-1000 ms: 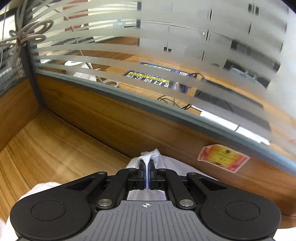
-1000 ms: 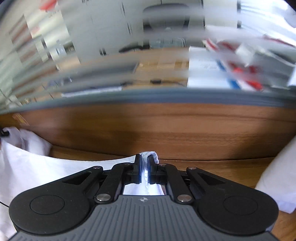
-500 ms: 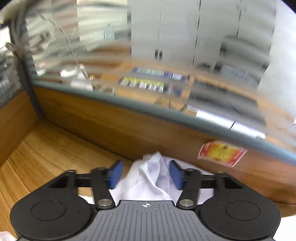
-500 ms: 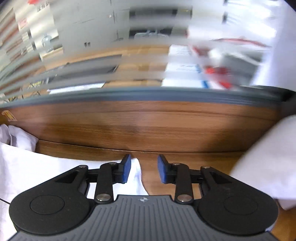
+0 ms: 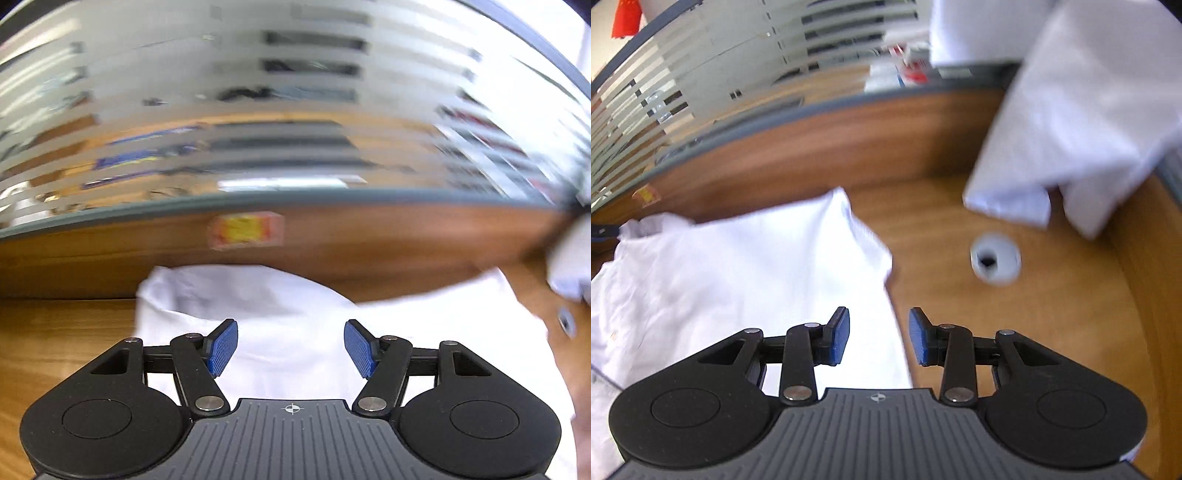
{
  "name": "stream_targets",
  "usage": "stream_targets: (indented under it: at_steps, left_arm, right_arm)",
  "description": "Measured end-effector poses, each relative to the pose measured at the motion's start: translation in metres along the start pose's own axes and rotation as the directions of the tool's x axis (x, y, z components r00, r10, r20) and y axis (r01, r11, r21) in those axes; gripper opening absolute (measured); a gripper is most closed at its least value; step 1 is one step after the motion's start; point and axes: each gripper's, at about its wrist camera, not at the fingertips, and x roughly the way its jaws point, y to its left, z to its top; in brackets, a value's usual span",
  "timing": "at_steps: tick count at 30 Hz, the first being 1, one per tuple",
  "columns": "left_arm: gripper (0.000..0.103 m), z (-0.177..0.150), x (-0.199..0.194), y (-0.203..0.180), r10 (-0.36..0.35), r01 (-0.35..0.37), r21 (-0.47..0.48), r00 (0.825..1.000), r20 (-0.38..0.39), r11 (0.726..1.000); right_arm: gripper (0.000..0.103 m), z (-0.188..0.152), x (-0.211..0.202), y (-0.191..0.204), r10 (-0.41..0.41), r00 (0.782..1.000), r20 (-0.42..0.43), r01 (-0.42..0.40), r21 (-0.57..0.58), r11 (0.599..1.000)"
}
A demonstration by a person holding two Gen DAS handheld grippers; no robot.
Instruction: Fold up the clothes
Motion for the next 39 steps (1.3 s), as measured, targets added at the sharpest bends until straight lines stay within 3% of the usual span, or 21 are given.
stream_targets:
  at_steps: [7,11,17,21,25,29,34,36,39]
  left_arm:
    - [0.066,-0.023,0.029,-0.054,-0.092,0.102,0.157,0.993,-0.072,0.982]
    - [0.066,-0.045,0.037,-0.084,-0.153,0.172,0.198,0.982,-0.111,0.965]
    - [0.066,-0.066,0.048,-0.119,-0.124,0.156,0.249,0.982,-0.14,0.956]
    - [0.066,-0.052,0.063,-0.139,-0.121,0.154,0.28,0.984,-0.133,0.948]
    - [0.066,-0.02,0.088,-0.164,-0.189,0.225,0.276,0.97,-0.149,0.934]
    - [0.063,0.009,0.112,-0.201,-0.26,0.296,0.322,0.954,-0.15,0.899]
    - [0.036,0.031,0.153,-0.251,-0.286,0.327,0.407,0.945,-0.161,0.853]
    - [0.031,0.033,0.17,-0.267,-0.289,0.348,0.429,0.937,-0.198,0.834]
    - [0.03,0.027,0.186,-0.285,-0.231,0.305,0.497,0.951,-0.206,0.813]
  right_arm:
    - [0.039,-0.096,-0.041,-0.009,0.04,0.998,-0.044,-0.039,0.035,0.999]
    - [0.032,-0.145,-0.053,-0.019,0.017,0.996,-0.085,-0.015,0.026,1.0]
    - [0.032,-0.2,-0.063,-0.048,0.029,0.991,-0.129,-0.009,0.154,0.988]
    - [0.032,-0.211,-0.062,-0.045,0.041,0.995,-0.087,-0.012,0.306,0.952]
    - [0.032,-0.222,-0.06,-0.042,0.045,0.998,-0.045,-0.02,0.45,0.893]
    - [0.032,-0.231,-0.058,-0.04,0.039,0.999,-0.014,-0.025,0.557,0.83]
    - [0.032,-0.231,-0.052,-0.038,0.014,1.0,-0.016,-0.001,0.59,0.808]
    - [0.032,-0.231,-0.049,-0.038,0.004,1.0,-0.018,0.008,0.603,0.798]
    - [0.032,-0.232,-0.049,-0.036,-0.002,1.0,-0.016,0.011,0.621,0.784]
